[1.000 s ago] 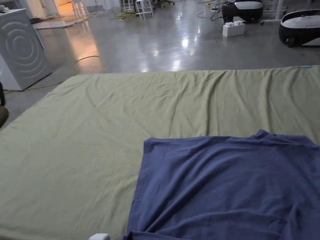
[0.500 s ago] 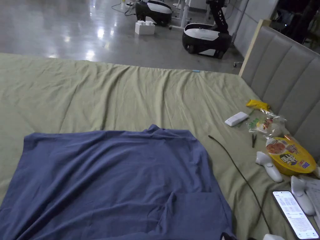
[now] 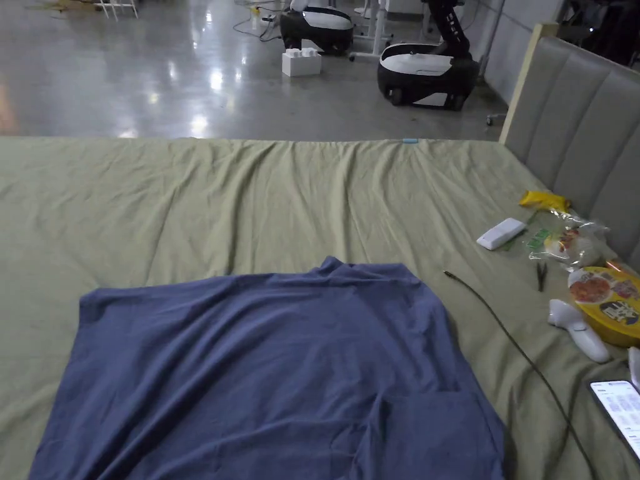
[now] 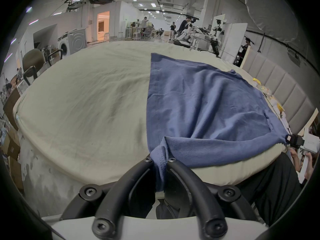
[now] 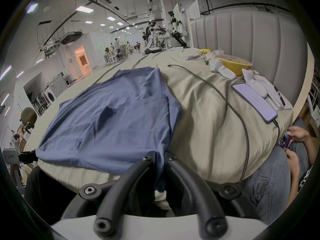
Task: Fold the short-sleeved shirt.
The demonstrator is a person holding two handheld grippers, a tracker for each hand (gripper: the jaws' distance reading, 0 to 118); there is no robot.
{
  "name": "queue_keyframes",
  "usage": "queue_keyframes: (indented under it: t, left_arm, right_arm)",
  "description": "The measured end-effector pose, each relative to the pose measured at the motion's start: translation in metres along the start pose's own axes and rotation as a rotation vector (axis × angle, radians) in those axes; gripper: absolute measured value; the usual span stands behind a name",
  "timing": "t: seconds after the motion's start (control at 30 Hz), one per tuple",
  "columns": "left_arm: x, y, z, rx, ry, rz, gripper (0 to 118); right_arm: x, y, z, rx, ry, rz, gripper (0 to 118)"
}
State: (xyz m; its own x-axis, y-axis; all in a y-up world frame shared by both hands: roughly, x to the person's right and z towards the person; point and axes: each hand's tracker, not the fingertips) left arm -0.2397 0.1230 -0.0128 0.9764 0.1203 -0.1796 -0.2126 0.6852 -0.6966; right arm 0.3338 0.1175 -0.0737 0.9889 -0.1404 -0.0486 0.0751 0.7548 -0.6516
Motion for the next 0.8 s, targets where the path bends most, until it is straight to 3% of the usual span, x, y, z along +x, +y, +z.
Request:
queue_keyframes:
  t: [0.23,0.43,0.53,0.7,0.73,0.8]
  left_arm:
    - [-0.021,0.074,0.011,0.172,-0.066,0.091,7]
    - [-0.026,0.154,-0.049,0.120,-0.069,0.074,7]
    - [-0.025,0.174,-0.093,0.044,-0.043,0.061,7]
    - [-0.020,0.184,-0.143,-0.071,0.019,0.079,11]
    - [-0.018,0.183,-0.146,-0.069,0.044,0.066,31]
    - [-0.018,0.177,-0.141,-0.016,0.064,0.037,74]
  right_arm:
    - [-0.012,0.074,0.006,0.129,0.052,0.006,8]
    - [-0.018,0.159,-0.073,0.062,0.040,-0.008,8]
    - [-0.033,0.185,-0.116,0.000,0.023,0.098,8]
    - [-0.046,0.199,-0.174,-0.131,-0.021,0.149,10]
    - [-0.046,0.198,-0.179,-0.143,-0.026,0.147,21]
    - [-0.035,0.194,-0.194,-0.163,-0.040,0.148,68]
